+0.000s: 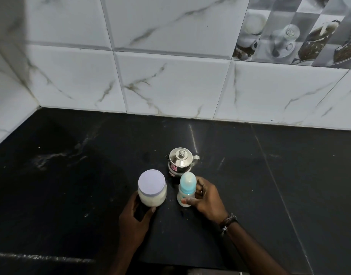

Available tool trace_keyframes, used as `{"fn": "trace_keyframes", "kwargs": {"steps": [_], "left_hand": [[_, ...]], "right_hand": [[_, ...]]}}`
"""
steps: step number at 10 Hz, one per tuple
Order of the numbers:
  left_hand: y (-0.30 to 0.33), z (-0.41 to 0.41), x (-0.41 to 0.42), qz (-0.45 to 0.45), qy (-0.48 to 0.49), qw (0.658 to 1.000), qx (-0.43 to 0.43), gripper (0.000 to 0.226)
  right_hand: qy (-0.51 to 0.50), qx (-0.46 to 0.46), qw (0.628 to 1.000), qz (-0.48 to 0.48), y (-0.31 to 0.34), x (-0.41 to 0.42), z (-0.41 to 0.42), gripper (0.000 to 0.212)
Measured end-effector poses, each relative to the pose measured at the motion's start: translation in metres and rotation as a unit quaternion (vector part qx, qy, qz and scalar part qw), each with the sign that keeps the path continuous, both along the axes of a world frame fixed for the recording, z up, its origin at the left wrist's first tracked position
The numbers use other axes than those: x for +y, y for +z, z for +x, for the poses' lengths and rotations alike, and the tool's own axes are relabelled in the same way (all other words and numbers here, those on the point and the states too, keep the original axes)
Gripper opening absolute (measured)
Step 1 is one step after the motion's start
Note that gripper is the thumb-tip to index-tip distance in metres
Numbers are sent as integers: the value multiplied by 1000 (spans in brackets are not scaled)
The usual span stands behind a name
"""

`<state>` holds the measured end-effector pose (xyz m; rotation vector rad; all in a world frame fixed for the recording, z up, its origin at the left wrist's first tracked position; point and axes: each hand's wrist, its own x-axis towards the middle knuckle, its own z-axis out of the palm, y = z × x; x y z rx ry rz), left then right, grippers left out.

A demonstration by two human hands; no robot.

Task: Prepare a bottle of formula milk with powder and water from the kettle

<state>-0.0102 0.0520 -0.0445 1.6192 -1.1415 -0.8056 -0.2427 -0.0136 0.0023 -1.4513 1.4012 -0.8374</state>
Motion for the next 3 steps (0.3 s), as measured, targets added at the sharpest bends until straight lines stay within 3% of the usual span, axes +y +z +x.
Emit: {"fn": "trace_keyframes", "kwargs": {"steps": [3], "left_hand": [[-6,1,0,-7,-2,1000,-4,66]], "right_hand": [[32,44,998,-10,5,8,-1,72]]}}
